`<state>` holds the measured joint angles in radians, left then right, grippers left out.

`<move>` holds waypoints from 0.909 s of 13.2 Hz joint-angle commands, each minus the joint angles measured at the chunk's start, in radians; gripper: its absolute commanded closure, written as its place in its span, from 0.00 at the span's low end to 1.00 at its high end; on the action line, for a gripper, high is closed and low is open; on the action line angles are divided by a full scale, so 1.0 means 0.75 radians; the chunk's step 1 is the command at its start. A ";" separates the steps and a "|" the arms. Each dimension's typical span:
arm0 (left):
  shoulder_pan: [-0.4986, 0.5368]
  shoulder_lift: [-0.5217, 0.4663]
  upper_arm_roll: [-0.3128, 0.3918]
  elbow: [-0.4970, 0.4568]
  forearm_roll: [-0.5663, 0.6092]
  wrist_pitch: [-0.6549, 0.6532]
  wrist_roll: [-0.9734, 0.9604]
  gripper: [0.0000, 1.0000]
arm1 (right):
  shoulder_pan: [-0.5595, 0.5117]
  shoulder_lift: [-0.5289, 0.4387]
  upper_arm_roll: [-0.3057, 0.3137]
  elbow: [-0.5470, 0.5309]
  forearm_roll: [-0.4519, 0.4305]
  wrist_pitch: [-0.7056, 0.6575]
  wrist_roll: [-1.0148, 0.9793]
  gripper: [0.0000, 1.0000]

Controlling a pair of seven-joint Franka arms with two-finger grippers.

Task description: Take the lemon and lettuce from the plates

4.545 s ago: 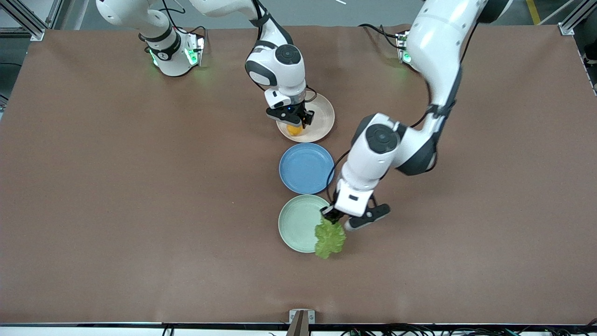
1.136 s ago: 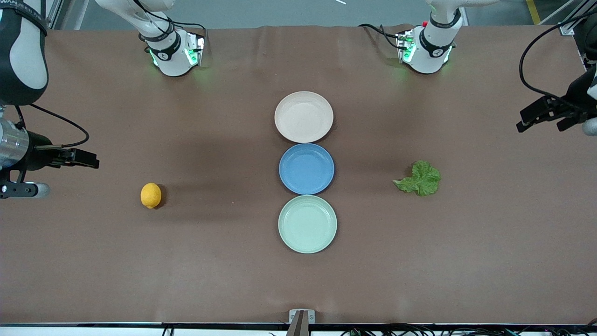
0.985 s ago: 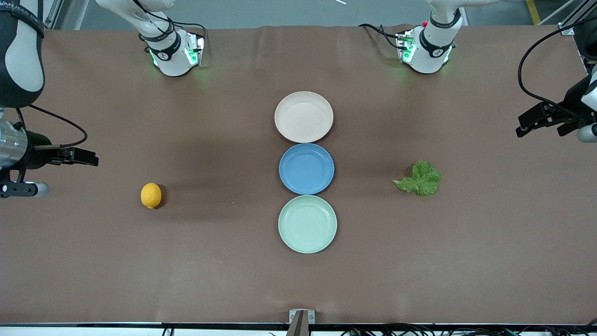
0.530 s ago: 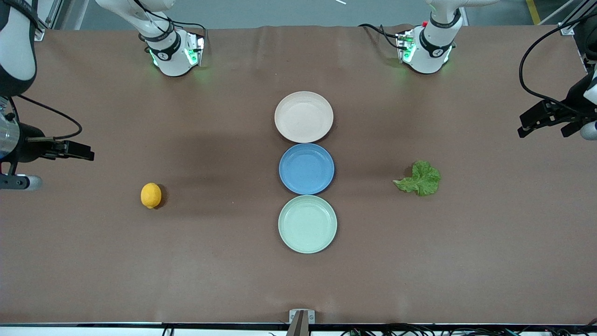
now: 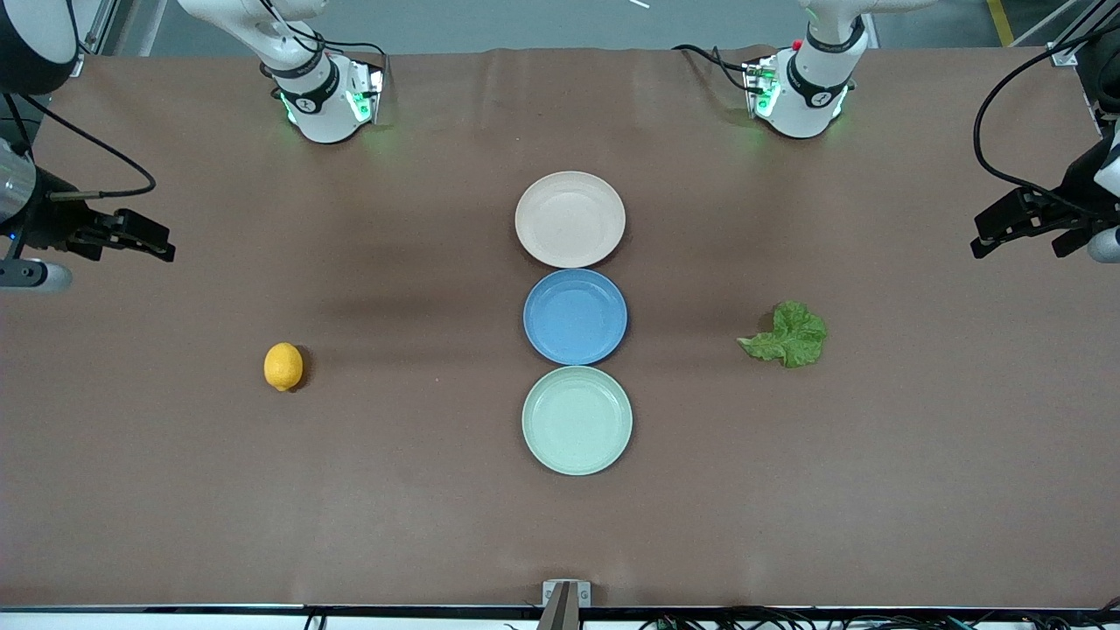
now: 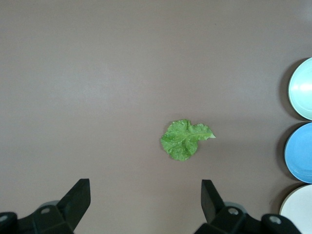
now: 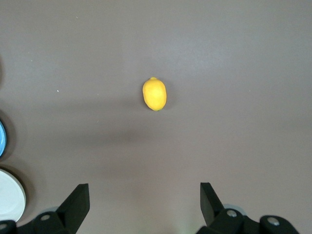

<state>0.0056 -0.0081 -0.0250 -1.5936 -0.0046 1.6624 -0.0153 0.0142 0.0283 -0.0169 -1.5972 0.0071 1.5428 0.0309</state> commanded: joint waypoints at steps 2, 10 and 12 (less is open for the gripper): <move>0.005 0.005 -0.026 0.026 0.000 -0.022 0.025 0.00 | 0.008 -0.089 -0.012 -0.083 0.011 0.025 -0.009 0.00; 0.003 0.005 -0.026 0.024 -0.006 -0.024 0.018 0.00 | -0.021 -0.158 -0.024 -0.124 0.017 0.017 -0.009 0.00; 0.005 0.007 -0.026 0.024 -0.004 -0.022 0.018 0.00 | -0.017 -0.165 -0.029 -0.124 0.017 0.017 -0.009 0.00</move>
<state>0.0046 -0.0080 -0.0404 -1.5936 -0.0047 1.6624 -0.0153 0.0085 -0.0533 -0.0379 -1.6485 0.0071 1.5436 0.0309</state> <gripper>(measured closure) 0.000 0.000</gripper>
